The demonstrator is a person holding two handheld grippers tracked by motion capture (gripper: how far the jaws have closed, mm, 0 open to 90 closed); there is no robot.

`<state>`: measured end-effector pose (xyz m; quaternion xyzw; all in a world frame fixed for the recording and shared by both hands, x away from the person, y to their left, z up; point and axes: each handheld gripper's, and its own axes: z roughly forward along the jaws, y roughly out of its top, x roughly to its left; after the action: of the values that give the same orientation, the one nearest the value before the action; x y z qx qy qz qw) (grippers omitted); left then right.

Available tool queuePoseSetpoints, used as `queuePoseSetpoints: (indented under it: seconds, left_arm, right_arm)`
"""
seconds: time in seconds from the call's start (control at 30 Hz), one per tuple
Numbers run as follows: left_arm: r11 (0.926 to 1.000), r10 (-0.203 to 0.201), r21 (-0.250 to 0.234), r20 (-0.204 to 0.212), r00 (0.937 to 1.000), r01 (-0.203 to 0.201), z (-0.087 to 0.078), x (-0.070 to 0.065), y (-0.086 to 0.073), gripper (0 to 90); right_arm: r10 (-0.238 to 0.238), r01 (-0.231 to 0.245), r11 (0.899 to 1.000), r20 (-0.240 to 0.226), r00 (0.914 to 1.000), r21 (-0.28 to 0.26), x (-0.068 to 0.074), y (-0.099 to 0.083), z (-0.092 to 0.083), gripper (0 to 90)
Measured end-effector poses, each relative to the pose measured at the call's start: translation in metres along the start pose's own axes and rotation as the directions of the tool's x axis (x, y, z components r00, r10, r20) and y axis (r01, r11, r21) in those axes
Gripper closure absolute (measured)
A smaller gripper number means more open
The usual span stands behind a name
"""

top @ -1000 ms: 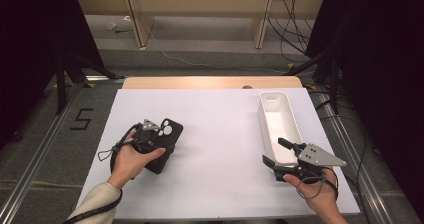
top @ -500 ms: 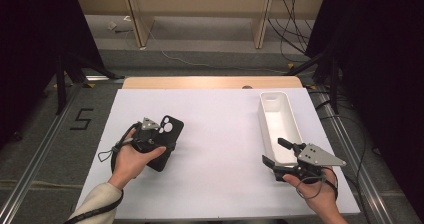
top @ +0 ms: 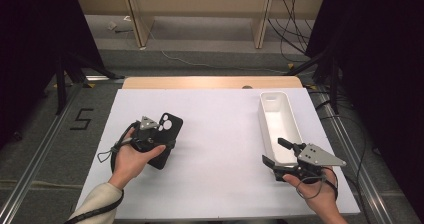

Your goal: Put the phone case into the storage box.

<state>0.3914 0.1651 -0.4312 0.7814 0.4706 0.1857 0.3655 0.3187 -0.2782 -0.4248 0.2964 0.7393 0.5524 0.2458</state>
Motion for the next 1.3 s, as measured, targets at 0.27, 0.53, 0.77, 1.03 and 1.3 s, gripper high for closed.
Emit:
queuePoseSetpoints:
  seconds: [0.27, 0.53, 0.77, 1.03, 1.3]
  left_arm:
    - [0.9985, -0.003, -0.055, -0.010, 1.0000, 0.002, -0.002, -0.003, 0.002, 15.5]
    - [0.9974, -0.006, -0.072, -0.018, 0.9998, 0.005, -0.003, -0.004, 0.002, 15.5]
    - [0.9943, -0.009, -0.106, -0.026, 0.9996, 0.006, -0.005, -0.007, 0.003, 15.5]
    - [0.9917, 0.001, -0.129, -0.031, 0.9995, -0.005, -0.006, -0.009, 0.004, 15.5]
    - [0.9912, 0.007, -0.132, -0.024, 0.9997, -0.011, -0.005, -0.013, 0.004, 15.4]
  right_arm:
    - [-0.001, 0.001, 1.000, 0.000, 1.0000, -0.001, 0.000, 0.000, 0.000, 22.6]
    - [0.000, 0.000, 1.000, 0.001, 1.0000, -0.002, 0.000, 0.000, 0.000, 22.6]
    - [-0.001, 0.001, 1.000, -0.001, 1.0000, -0.003, 0.000, 0.000, 0.001, 22.6]
    - [0.001, -0.001, 1.000, 0.000, 1.0000, -0.004, 0.000, 0.000, 0.001, 22.6]
    - [0.001, -0.001, 1.000, 0.001, 1.0000, -0.002, 0.000, 0.000, 0.001, 22.6]
